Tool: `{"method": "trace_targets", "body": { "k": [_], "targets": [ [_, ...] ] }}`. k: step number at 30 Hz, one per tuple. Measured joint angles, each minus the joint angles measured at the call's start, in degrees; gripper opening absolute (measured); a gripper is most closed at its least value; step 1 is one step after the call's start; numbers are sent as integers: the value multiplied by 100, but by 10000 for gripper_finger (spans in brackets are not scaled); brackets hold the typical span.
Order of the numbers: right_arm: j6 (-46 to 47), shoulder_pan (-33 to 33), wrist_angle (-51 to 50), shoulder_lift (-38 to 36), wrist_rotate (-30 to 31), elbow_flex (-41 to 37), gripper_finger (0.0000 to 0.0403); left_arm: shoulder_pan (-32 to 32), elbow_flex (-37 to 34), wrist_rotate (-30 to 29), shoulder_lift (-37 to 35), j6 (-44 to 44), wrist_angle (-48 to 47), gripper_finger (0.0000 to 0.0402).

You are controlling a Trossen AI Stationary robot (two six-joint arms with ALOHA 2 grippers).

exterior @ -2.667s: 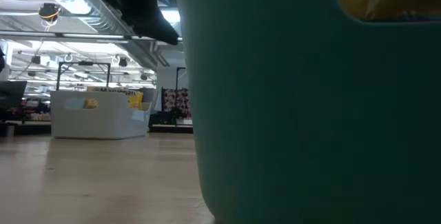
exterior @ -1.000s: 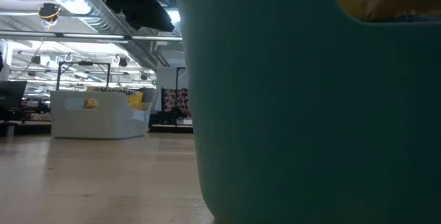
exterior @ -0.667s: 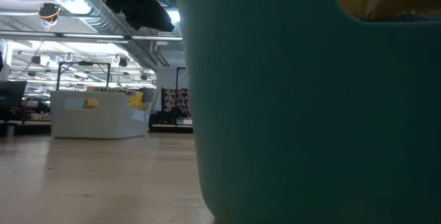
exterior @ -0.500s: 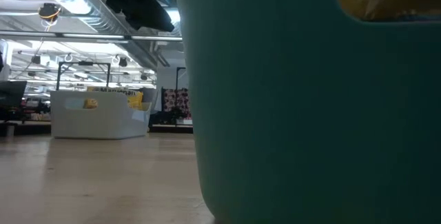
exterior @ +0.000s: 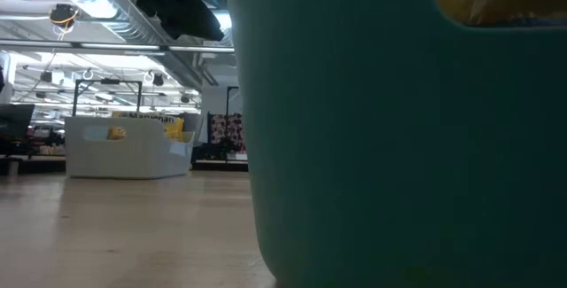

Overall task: Sort Maruchan noodles
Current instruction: Put the yellow noodle pack into the white bin

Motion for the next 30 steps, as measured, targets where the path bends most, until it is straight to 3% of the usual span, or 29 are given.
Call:
{"method": "trace_targets", "body": {
  "k": [5,13,17,23,25,30],
  "targets": [
    [-1772,-537,1448,13,-1117,-193,12,16,0,0,0,4,15,127],
    [-3175,-1181,3264,730,-2076,-163,12,181,-1,-358,102,-37,267,127],
    [-3485,-1191,3037,621,-2087,49,12,290,4,-399,286,-91,477,128],
    [-3644,-965,1907,-655,-1729,159,12,656,-3,100,800,-746,881,164],
    [-3498,-809,1473,-1141,-1414,64,12,840,-4,279,1072,-1166,1167,185],
    [-2900,-328,1568,-2148,-993,-846,12,1248,57,564,1918,-2151,1666,234]
  ]
}}
